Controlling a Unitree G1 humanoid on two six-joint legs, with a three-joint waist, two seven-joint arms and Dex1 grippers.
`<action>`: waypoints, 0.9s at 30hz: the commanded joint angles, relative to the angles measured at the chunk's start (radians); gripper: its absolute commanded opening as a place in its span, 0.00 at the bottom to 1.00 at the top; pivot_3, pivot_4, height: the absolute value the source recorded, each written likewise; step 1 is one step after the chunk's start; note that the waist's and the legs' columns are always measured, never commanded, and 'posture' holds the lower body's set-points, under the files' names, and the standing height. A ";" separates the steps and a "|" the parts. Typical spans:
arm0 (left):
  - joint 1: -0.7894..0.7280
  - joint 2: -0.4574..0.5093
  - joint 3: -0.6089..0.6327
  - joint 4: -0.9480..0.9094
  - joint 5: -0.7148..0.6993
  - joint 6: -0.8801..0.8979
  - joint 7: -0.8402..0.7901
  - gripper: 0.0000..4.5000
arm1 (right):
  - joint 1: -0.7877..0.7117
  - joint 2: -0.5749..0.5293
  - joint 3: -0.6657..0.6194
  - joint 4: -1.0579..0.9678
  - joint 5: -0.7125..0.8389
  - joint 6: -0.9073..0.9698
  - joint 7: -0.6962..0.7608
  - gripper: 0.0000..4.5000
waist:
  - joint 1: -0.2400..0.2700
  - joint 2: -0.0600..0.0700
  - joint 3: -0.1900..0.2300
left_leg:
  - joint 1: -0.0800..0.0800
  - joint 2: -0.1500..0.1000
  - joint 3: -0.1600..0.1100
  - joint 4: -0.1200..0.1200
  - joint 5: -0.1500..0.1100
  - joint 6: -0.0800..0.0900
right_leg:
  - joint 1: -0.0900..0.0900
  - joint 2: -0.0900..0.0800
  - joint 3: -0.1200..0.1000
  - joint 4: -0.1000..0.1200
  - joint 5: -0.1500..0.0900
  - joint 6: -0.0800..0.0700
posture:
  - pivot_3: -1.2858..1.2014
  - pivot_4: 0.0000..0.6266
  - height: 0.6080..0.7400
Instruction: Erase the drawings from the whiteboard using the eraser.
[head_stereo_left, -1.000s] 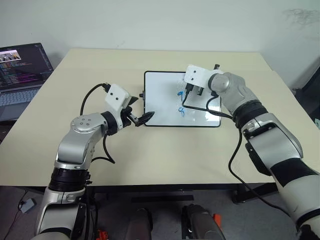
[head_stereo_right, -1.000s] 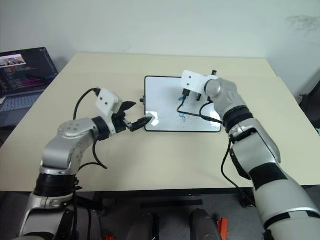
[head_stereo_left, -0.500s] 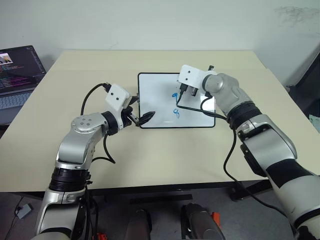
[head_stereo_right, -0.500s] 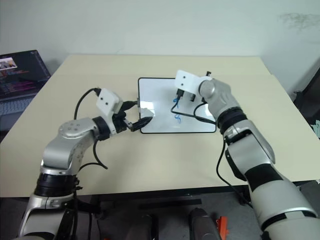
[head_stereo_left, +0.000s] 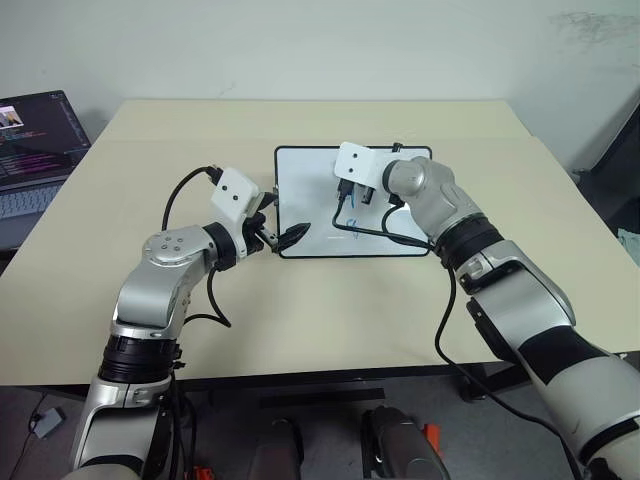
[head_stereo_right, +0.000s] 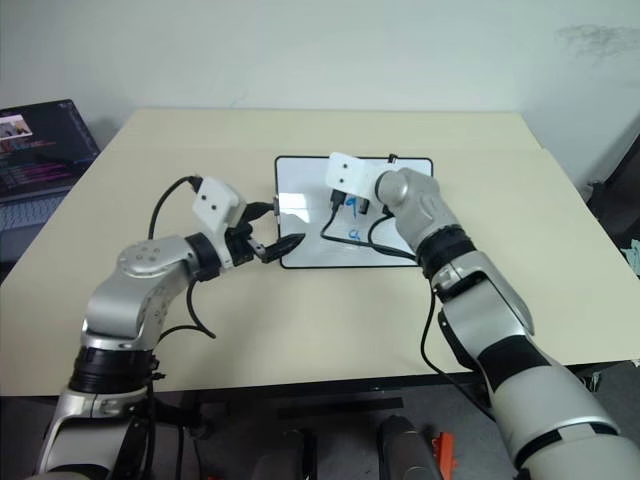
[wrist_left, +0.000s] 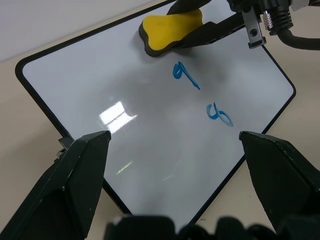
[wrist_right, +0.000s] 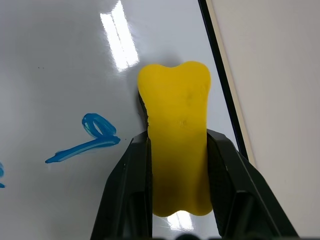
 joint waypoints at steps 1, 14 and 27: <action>-0.014 0.001 0.006 -0.039 -0.004 -0.018 -0.001 1.00 | -0.008 -0.048 -0.010 0.010 -0.009 0.015 -0.005 0.24 | 0.000 0.000 0.000 | 0.000 0.000 0.000 0.000 0.000 0.000 | 0.000 0.000 0.000 0.000 0.000 0.000 | 0.52 0.24 1.00; -0.020 0.002 0.001 -0.030 -0.004 -0.022 -0.005 1.00 | 0.000 -0.194 0.025 0.053 -0.027 0.007 0.127 0.24 | 0.024 0.000 0.000 | 0.000 0.000 0.000 0.002 0.000 0.000 | 0.001 -0.001 0.000 -0.001 0.000 0.000 | 0.52 0.24 1.00; -0.015 0.007 0.003 -0.040 -0.003 -0.019 -0.004 1.00 | -0.029 -0.064 0.005 0.027 0.007 0.023 0.149 0.24 | -0.004 0.000 0.000 | 0.002 0.001 0.001 0.002 0.000 0.000 | 0.001 0.000 0.000 0.001 0.000 0.000 | 0.52 0.24 1.00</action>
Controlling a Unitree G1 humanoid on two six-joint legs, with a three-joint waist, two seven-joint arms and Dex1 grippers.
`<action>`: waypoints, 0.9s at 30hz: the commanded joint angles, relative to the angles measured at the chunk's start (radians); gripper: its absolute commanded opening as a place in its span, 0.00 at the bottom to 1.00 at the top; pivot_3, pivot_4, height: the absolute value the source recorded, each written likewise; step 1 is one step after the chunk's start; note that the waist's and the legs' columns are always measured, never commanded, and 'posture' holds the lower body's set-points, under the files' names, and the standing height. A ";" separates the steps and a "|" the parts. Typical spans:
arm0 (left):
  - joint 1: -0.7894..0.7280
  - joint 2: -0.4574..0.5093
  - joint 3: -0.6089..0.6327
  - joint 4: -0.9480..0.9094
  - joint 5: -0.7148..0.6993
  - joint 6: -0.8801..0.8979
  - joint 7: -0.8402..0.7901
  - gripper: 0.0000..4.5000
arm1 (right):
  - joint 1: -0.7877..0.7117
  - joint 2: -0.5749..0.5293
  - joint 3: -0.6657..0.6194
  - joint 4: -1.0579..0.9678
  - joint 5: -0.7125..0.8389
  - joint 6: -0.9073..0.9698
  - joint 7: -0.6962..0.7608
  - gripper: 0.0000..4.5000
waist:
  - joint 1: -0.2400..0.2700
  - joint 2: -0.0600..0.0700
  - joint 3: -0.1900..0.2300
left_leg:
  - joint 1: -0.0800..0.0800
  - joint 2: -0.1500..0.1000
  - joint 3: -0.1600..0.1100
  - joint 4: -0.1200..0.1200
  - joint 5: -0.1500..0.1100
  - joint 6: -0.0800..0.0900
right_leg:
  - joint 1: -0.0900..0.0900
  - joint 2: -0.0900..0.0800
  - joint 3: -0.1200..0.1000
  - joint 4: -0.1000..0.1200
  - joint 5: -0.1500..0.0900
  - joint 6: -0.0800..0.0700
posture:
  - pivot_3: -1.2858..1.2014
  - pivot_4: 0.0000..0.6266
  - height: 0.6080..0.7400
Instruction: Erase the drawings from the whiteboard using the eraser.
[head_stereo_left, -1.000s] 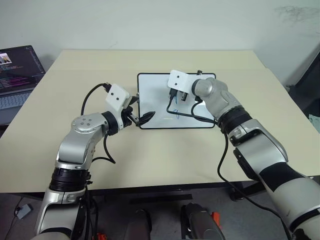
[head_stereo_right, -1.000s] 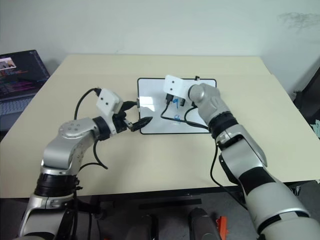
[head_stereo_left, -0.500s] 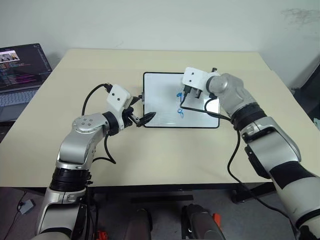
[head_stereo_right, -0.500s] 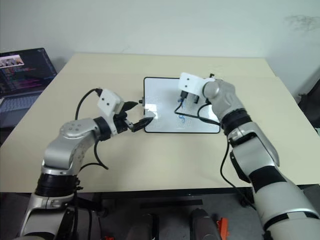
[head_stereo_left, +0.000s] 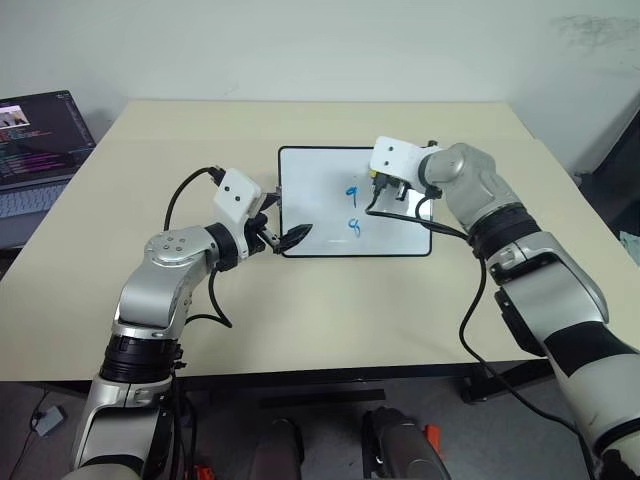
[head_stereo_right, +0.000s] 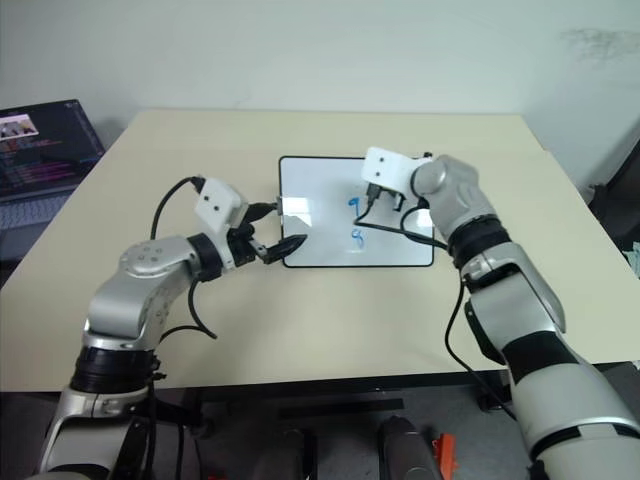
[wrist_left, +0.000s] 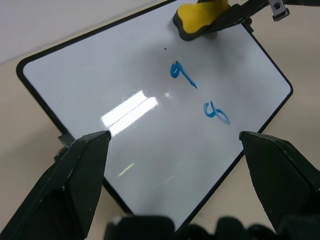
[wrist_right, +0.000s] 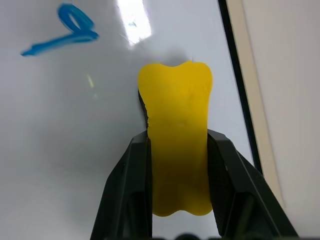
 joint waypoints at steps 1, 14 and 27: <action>-0.011 0.008 0.013 -0.044 -0.005 -0.014 -0.001 1.00 | -0.024 0.038 0.006 0.017 -0.003 0.008 -0.016 0.24 | -0.005 0.000 0.000 | 0.000 0.000 0.000 0.000 0.000 0.000 | 0.000 0.000 0.000 0.000 0.000 0.000 | 0.52 0.24 1.00; 0.001 0.001 0.014 -0.061 -0.006 -0.006 0.014 1.00 | -0.134 0.149 -0.012 0.157 -0.003 -0.020 -0.145 0.24 | -0.016 0.000 0.000 | 0.000 0.000 0.000 -0.001 0.000 0.000 | -0.001 0.000 0.000 0.000 0.000 0.000 | 0.52 0.24 1.00; 0.006 0.001 0.013 -0.061 -0.006 -0.010 0.016 1.00 | -0.155 0.211 -0.023 0.168 0.019 -0.037 -0.181 0.24 | -0.021 0.000 0.000 | -0.001 0.000 -0.001 -0.008 0.000 0.000 | -0.003 0.000 0.000 -0.002 0.000 0.000 | 0.52 0.24 1.00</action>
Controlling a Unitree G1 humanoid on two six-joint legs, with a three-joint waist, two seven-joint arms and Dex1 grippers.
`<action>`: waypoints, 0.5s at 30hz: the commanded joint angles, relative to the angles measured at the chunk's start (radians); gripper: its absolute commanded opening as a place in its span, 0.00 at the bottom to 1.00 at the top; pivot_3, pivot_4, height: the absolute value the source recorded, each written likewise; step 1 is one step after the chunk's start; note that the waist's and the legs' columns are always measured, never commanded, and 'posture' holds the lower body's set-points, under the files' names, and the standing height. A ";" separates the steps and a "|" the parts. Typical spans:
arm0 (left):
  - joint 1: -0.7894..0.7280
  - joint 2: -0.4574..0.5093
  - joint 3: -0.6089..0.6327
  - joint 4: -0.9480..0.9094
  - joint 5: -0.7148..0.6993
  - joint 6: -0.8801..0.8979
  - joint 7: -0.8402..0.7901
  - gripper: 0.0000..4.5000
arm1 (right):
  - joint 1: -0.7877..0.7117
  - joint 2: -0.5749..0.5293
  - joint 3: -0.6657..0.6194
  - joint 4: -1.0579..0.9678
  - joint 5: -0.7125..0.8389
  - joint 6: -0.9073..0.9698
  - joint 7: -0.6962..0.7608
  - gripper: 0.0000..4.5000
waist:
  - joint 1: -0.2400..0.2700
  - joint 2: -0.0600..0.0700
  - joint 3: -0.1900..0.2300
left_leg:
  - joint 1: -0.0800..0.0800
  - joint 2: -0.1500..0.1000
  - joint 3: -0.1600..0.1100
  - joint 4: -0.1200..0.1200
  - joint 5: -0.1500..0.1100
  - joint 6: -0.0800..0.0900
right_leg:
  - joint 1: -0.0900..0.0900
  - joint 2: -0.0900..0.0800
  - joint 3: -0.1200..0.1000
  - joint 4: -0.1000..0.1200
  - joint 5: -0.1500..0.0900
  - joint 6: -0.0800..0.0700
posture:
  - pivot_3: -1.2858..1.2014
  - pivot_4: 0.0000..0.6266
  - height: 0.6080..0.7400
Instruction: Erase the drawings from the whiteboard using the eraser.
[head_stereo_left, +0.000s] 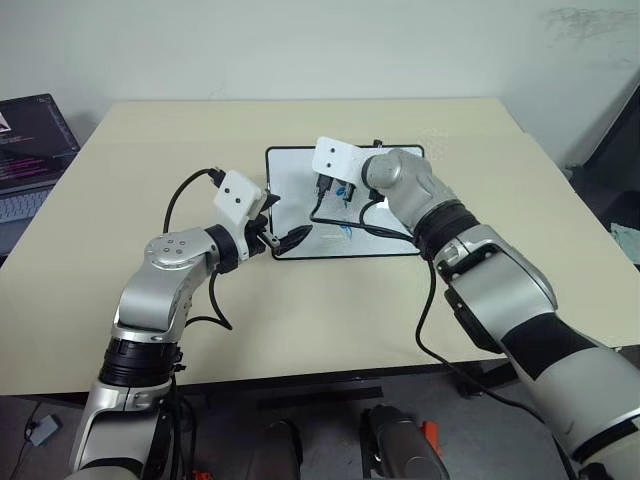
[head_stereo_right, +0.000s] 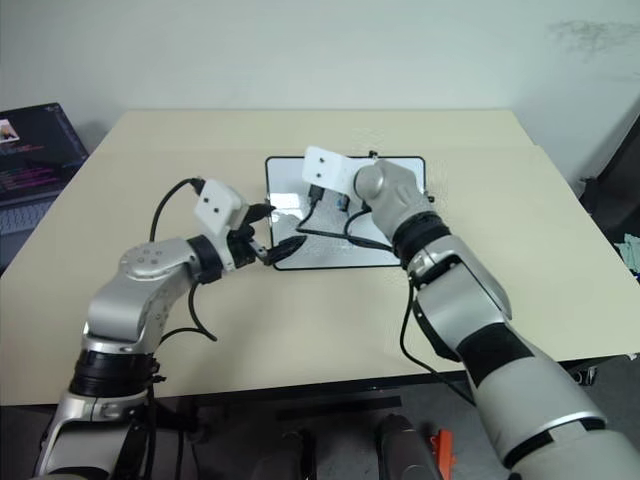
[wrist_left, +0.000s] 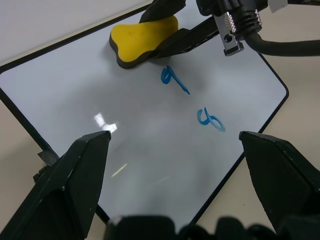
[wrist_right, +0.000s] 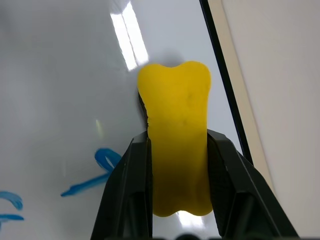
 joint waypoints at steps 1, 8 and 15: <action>-0.010 0.001 0.013 -0.035 -0.005 -0.014 0.003 1.00 | -0.029 -0.014 -0.020 -0.015 0.013 -0.009 -0.007 0.24 | 0.001 0.000 0.000 | 0.000 0.000 0.000 0.000 0.000 0.000 | 0.000 0.000 0.000 0.000 0.000 0.000 | 0.52 0.24 1.00; -0.019 -0.004 0.008 -0.019 -0.002 -0.026 -0.001 1.00 | 0.009 -0.114 -0.023 -0.018 0.011 0.007 0.003 0.24 | 0.015 0.000 0.000 | -0.001 0.000 0.000 0.000 0.000 0.000 | 0.000 0.000 0.000 0.000 0.000 0.000 | 0.52 0.24 1.00; -0.018 -0.004 0.009 -0.011 -0.001 -0.035 -0.007 1.00 | 0.134 -0.241 -0.171 -0.324 0.208 0.100 0.252 0.24 | 0.036 0.000 0.000 | -0.001 -0.001 0.000 0.000 0.000 0.000 | 0.000 0.000 0.000 -0.001 0.000 0.000 | 0.52 0.24 1.00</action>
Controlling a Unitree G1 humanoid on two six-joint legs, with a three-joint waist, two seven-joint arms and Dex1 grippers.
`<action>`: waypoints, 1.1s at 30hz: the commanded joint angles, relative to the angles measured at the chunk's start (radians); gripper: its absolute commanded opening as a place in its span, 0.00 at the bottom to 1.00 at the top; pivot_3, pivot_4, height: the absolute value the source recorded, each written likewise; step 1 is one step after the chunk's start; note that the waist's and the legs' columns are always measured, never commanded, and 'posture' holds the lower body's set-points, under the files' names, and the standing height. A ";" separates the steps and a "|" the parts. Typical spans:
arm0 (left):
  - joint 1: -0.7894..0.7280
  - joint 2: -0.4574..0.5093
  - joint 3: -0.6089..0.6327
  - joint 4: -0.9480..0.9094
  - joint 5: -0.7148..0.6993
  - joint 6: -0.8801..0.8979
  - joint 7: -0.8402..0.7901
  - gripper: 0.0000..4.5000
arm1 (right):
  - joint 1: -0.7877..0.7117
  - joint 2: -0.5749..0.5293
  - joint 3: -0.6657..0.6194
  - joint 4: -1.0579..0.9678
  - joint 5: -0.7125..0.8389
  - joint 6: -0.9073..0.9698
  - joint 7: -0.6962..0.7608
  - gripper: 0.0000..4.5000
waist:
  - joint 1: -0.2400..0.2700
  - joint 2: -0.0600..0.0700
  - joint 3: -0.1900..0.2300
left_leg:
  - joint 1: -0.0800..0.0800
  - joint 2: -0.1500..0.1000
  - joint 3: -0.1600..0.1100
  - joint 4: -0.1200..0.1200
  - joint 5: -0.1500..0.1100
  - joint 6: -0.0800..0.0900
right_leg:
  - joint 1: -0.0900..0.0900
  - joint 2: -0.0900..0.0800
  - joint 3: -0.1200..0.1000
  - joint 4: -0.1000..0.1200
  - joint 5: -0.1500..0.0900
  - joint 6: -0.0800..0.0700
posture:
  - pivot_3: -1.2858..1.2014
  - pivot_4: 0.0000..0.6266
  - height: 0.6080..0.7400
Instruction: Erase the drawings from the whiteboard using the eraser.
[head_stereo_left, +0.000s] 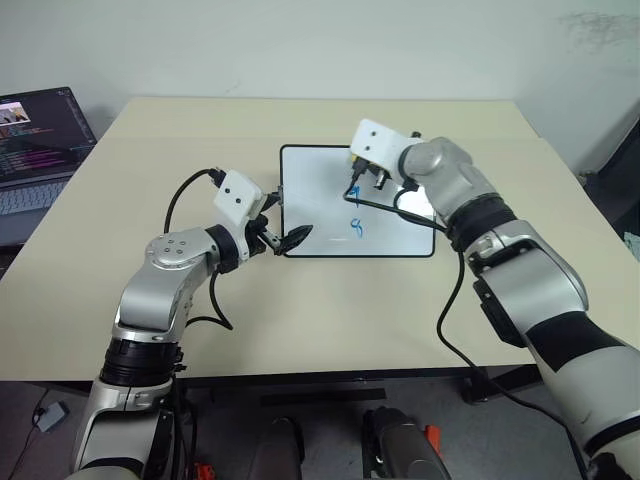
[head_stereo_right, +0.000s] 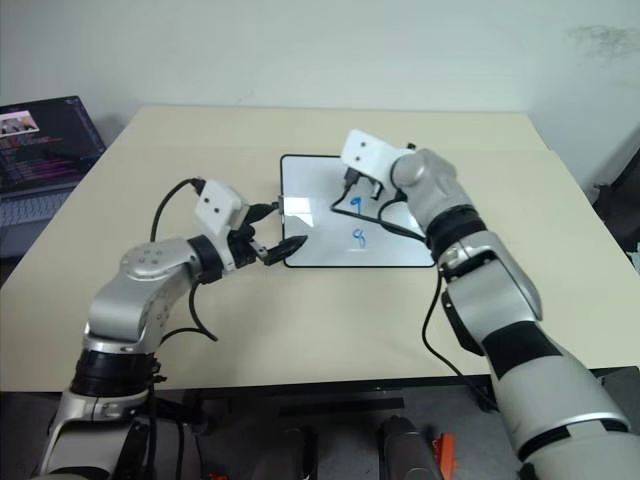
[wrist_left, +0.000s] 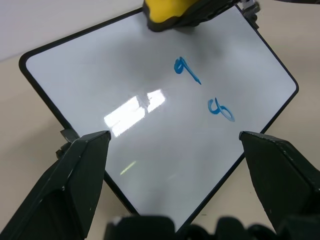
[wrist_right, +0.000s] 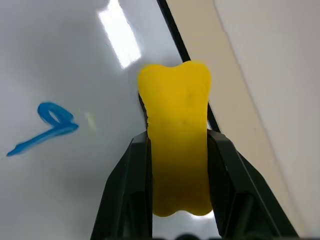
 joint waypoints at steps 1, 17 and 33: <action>-0.016 0.004 0.011 -0.014 -0.002 -0.030 -0.007 1.00 | 0.091 -0.079 -0.094 -0.290 0.137 0.066 0.179 0.24 | 0.004 0.000 0.000 | 0.000 0.000 0.000 0.000 0.000 0.000 | 0.000 0.000 0.000 0.000 0.000 0.000 | 0.52 0.24 1.00; 0.003 0.132 0.024 -0.036 -0.021 -0.014 -0.154 1.00 | 0.438 -0.407 -0.027 -0.866 0.110 0.267 0.363 0.24 | 0.012 0.000 0.000 | -0.002 0.000 0.003 -0.001 0.000 -0.001 | -0.005 -0.001 0.001 0.001 -0.002 -0.001 | 0.52 0.24 1.00; 0.033 0.181 0.055 -0.088 -0.056 0.009 -0.175 1.00 | 0.332 -0.365 -0.103 -0.795 0.147 0.147 0.271 0.24 | 0.013 0.000 0.001 | -0.002 0.001 0.003 -0.001 0.000 -0.001 | -0.005 -0.001 0.001 0.001 -0.002 -0.001 | 0.52 0.24 1.00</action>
